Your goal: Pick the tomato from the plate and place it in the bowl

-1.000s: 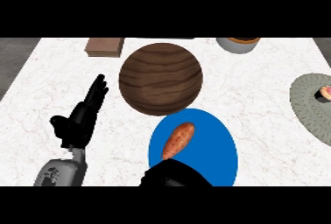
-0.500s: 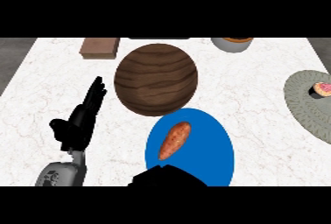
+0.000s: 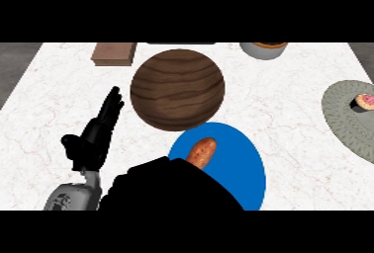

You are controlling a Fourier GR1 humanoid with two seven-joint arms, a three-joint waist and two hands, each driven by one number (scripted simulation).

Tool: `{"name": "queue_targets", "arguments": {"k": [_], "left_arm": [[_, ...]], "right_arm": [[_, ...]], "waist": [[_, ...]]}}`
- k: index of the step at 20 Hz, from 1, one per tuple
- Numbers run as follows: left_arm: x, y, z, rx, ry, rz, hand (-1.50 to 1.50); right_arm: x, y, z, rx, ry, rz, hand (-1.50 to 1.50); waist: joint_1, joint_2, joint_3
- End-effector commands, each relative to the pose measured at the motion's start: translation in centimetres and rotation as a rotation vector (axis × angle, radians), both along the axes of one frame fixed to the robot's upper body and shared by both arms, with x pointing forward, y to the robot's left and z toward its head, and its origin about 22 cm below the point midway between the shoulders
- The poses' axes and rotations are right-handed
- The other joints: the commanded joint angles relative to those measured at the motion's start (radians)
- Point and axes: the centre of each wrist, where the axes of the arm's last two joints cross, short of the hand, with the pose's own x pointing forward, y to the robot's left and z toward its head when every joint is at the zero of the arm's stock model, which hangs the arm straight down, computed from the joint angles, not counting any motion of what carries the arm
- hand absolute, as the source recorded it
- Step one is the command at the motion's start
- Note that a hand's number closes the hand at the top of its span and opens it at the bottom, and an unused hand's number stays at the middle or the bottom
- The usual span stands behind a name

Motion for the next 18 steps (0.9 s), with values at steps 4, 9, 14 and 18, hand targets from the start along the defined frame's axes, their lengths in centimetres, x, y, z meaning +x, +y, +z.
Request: {"name": "queue_targets", "arguments": {"k": [4,9,14,18], "left_arm": [[0.8,1.7,1.0,0.012,0.012,-0.011,0.0],[-0.4,1.0,-0.9,-0.001,0.009,-0.021,0.0],[0.4,1.1,-1.2,-0.007,-0.001,-0.012,0.0],[0.3,1.0,0.9,0.015,-0.032,-0.013,0.0]], "right_arm": [[3.5,2.8,5.5,-0.022,-0.008,-0.115,1.5],[7.2,4.3,3.8,-0.098,-0.053,-0.202,1.5],[12.0,3.8,1.8,-0.263,-0.16,-0.316,1.5],[14.5,4.5,-3.1,-0.309,-0.206,-0.35,1.5]], "waist": [[0.006,0.002,0.0],[0.004,0.003,0.0],[0.004,0.008,0.0],[0.015,0.008,0.001]]}}
